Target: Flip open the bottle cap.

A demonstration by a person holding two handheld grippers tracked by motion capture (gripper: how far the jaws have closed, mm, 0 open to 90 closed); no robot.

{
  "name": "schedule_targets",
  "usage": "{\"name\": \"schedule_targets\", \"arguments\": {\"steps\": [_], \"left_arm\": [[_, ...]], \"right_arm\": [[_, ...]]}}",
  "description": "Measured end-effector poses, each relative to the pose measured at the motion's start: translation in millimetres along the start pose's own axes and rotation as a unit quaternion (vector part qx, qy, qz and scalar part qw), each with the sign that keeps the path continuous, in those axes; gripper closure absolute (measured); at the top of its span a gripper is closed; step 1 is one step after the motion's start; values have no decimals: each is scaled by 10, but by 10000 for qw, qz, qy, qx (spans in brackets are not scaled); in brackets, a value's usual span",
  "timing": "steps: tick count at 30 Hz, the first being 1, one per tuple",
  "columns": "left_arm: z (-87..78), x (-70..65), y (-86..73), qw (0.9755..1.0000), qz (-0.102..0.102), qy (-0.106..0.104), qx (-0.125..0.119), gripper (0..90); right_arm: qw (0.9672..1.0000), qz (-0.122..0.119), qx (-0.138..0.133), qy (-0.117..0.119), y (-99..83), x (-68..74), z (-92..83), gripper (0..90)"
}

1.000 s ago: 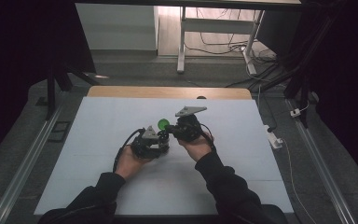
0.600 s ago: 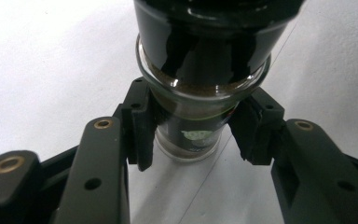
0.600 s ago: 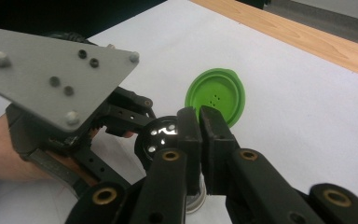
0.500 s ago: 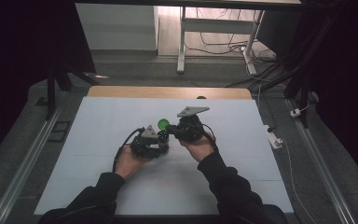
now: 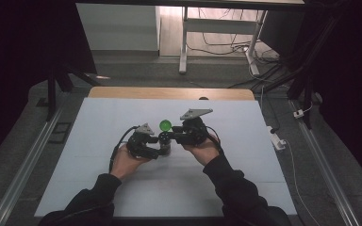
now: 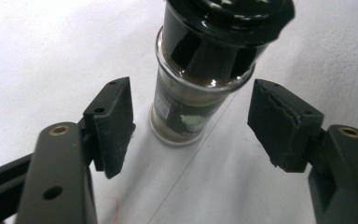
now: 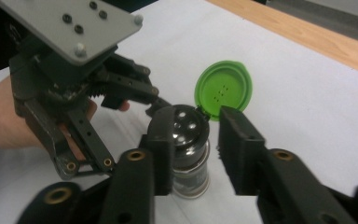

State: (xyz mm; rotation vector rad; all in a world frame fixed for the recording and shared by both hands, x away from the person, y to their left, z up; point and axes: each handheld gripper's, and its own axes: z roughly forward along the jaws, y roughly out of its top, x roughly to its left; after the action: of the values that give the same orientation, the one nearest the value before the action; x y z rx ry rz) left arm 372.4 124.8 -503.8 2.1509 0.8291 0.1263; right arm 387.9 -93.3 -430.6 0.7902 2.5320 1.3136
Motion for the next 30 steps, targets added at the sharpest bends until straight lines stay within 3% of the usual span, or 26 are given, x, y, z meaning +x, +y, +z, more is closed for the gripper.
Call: {"name": "schedule_targets", "arguments": {"steps": [12, 15, 18, 22, 30], "left_arm": [[-199, -24, 4, 9998, -128, -105, 149, 179], [-246, -10, -7, 9993, -264, -225, 114, 150], [-271, -11, -26, 9994, -233, -216, 138, 96], [-279, -14, -54, 9989, -258, -353, 176, 33], [-360, -58, -98, 9986, -269, -421, 145, 17]], "right_arm": [[9998, 179, 12, 10, -66, 8, -66, 328], [9998, 177, 36, -40, -92, 11, -69, 254], [9998, 162, 117, -32, -126, 15, -68, 193], [9997, 153, 171, 56, -172, 24, -81, 114], [9991, 212, 233, 275, -250, 50, -165, 20]]}}
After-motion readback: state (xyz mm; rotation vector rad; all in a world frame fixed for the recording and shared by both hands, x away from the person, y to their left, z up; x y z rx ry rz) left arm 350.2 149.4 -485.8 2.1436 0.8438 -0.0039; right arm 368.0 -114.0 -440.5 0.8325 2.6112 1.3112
